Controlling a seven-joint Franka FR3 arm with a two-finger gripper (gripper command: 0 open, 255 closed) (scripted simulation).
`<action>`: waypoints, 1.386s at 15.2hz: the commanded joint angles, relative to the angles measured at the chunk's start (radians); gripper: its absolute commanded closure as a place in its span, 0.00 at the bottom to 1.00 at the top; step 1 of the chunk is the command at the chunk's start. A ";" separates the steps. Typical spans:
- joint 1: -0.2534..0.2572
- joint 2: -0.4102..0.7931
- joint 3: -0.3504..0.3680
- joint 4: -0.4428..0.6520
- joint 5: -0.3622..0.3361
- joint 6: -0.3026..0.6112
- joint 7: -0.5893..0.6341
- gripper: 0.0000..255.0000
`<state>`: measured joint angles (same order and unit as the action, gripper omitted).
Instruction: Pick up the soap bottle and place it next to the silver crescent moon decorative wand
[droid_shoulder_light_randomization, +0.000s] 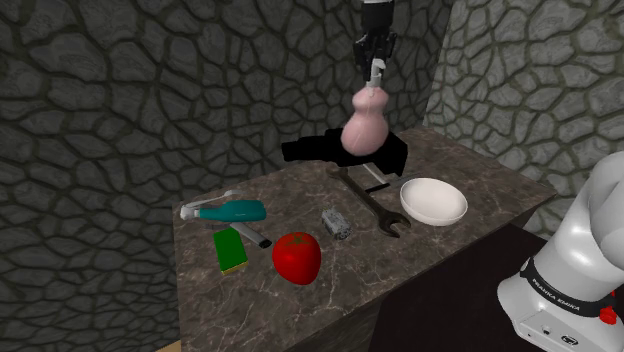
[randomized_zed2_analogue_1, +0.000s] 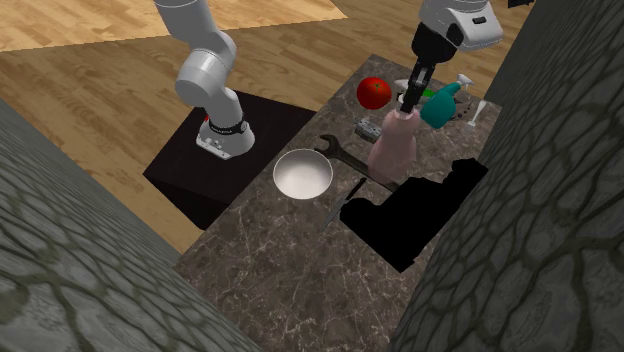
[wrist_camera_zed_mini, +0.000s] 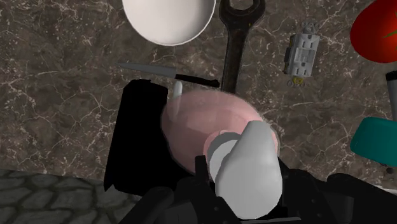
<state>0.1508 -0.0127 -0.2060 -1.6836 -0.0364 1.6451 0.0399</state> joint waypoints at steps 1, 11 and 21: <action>0.022 0.009 0.023 0.005 0.003 0.004 0.046 1.00; 0.134 0.128 0.126 0.156 0.019 -0.035 0.259 1.00; 0.243 0.337 0.198 0.434 0.019 -0.108 0.440 1.00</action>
<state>0.3845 0.3128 -0.0130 -1.2620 -0.0169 1.5370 0.4639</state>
